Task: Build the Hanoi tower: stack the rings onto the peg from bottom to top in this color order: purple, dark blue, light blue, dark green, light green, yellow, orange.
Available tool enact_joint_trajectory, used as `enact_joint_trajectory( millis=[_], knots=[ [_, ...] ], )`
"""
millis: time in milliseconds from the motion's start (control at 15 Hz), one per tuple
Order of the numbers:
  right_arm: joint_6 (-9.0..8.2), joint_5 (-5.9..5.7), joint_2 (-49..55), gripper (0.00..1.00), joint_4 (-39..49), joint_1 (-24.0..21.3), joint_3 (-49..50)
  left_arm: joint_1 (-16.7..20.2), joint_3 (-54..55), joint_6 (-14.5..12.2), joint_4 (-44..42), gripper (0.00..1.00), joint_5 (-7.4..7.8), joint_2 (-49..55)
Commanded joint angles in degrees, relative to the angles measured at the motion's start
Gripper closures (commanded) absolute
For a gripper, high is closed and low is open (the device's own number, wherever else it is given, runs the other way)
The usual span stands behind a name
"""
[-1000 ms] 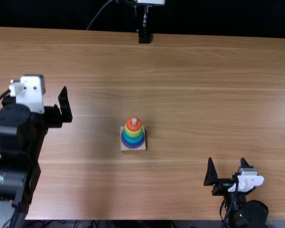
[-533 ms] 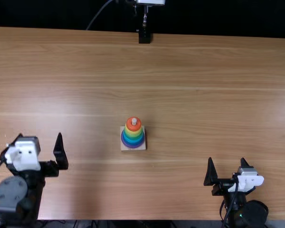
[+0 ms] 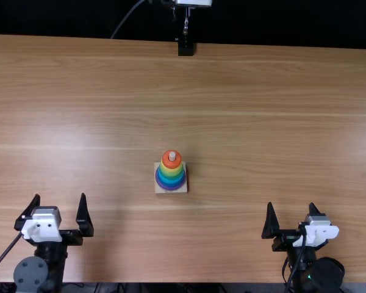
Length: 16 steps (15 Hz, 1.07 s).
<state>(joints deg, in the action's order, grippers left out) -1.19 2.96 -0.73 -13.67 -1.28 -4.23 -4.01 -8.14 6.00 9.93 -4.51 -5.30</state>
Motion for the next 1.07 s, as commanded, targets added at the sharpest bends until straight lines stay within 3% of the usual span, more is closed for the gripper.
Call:
enact_joint_trajectory(
  millis=[0, 400, 800, 1000],
  knots=[
    [0.24, 0.2, 0.73, 0.0, -4.53, -0.65, 3.35, 0.67, 2.25, -0.62, -0.44, 0.0, 0.19, 1.96],
    [0.24, 0.2, 0.73, 0.0, -4.53, -0.65, 3.35, -0.03, 8.14, -0.62, -0.23, 0.0, 0.19, 5.3],
    [0.24, 0.2, 0.73, 0.0, -4.53, -0.74, 3.35, 0.14, 8.14, -0.52, 14.96, 0.0, -0.65, 5.3],
    [0.24, 0.2, 0.73, 0.0, -4.53, -0.65, 3.35, 0.06, 8.14, -0.52, 16.54, 0.0, -0.55, 5.3]
  ],
)
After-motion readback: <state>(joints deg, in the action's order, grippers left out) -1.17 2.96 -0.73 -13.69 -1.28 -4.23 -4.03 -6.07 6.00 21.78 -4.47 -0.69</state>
